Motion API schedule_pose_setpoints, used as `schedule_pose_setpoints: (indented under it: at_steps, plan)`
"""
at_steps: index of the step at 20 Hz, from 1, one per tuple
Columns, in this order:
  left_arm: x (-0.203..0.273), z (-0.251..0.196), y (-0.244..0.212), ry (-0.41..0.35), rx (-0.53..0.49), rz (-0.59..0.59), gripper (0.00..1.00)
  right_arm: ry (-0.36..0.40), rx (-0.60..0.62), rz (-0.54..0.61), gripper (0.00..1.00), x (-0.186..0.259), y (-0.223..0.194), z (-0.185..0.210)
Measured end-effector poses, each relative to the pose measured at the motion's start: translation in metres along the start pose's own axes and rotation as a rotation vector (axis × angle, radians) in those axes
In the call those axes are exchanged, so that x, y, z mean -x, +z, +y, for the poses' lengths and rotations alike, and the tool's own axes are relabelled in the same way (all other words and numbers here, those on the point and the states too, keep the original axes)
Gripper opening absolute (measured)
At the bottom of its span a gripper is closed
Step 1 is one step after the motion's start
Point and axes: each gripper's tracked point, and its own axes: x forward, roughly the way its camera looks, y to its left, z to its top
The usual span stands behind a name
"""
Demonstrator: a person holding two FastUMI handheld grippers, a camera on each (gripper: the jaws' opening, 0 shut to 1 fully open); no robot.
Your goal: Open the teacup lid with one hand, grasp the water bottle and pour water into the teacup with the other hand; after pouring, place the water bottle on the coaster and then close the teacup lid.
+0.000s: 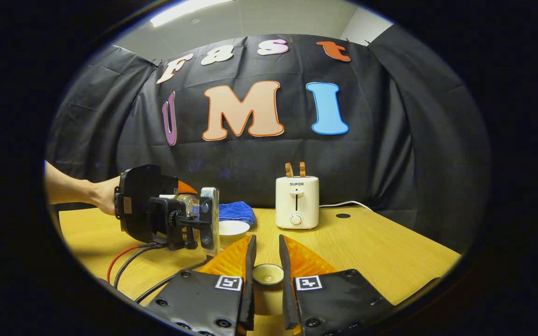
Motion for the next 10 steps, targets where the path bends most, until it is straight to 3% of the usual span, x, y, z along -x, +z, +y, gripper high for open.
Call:
schedule_pose_setpoints:
  at_steps: [10]
  plan:
    - [0.0047, 0.0018, -0.0010, -0.046, -0.210, 0.024, 0.69, 0.001, 0.000, -0.001, 0.27, -0.0008, 0.0008, -0.0011]
